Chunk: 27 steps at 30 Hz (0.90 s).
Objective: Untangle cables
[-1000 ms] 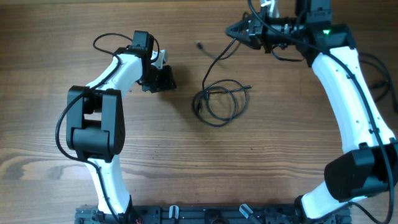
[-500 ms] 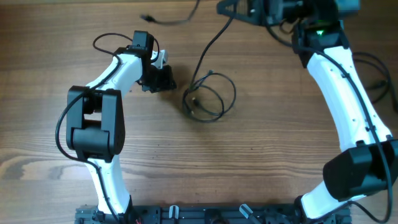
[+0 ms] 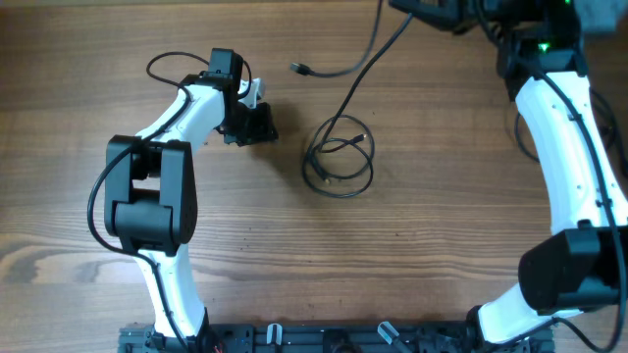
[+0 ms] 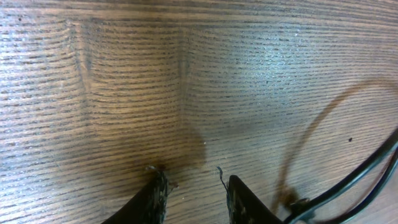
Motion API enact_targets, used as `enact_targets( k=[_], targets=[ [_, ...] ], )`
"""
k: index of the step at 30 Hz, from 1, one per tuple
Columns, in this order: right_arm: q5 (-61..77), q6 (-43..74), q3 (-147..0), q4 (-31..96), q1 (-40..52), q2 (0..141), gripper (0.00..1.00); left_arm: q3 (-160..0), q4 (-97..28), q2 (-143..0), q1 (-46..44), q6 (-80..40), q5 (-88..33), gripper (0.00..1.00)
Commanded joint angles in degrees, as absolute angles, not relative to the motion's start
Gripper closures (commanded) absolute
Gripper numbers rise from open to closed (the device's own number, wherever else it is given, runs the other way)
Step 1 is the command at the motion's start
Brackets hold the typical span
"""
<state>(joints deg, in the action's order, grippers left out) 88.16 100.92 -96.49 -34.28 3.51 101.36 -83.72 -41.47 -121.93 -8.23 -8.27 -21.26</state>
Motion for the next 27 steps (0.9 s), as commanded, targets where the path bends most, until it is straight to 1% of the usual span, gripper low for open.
enact_targets(
  k=[1, 3, 4, 5, 6, 8, 11, 16, 24, 27],
  targets=[
    [85.7, 71.6, -96.9, -13.9, 5.1, 101.8, 0.95, -82.3, -41.6, -122.7, -8.4, -8.6, -19.0, 0.66],
    [78.5, 58.0, -96.9, 3.9, 5.5, 101.8, 0.95, -82.3, -41.6, -122.7, -8.4, -8.6, -19.0, 0.66],
    [72.9, 51.4, -96.9, 12.6, 5.7, 101.8, 0.95, -82.3, -41.6, -122.7, -8.4, -8.6, -19.0, 0.66],
    [64.3, 44.7, -96.9, 22.1, 5.8, 101.8, 0.95, -82.3, -41.6, -122.7, -8.4, -8.6, -18.9, 0.66],
    [58.5, 41.1, -96.9, 27.7, 5.9, 101.8, 0.96, -82.3, -41.6, -122.7, -8.4, -8.6, -18.9, 0.66],
    [51.5, 35.9, -96.9, 34.7, 6.2, 101.8, 0.95, -82.3, -41.8, -122.7, -8.4, -8.6, -18.9, 0.66],
    [47.0, 31.9, -96.9, 40.6, 6.8, 101.7, 0.95, -82.3, -41.8, -122.7, -8.4, -8.6, -18.9, 0.66],
    [38.4, 29.6, -96.9, 48.8, 9.9, 101.8, 0.96, -82.3, -41.8, -122.7, -8.4, -9.5, -19.0, 0.66],
    [39.3, 25.5, -96.7, 54.2, 16.6, 101.8, 0.96, -82.3, -41.8, -122.7, -8.4, -9.5, -19.0, 0.67],
    [34.5, 25.3, -96.7, 55.6, 17.0, 101.8, 0.96, -82.3, -41.8, -122.7, -8.4, -9.5, -19.0, 0.67]
  ],
)
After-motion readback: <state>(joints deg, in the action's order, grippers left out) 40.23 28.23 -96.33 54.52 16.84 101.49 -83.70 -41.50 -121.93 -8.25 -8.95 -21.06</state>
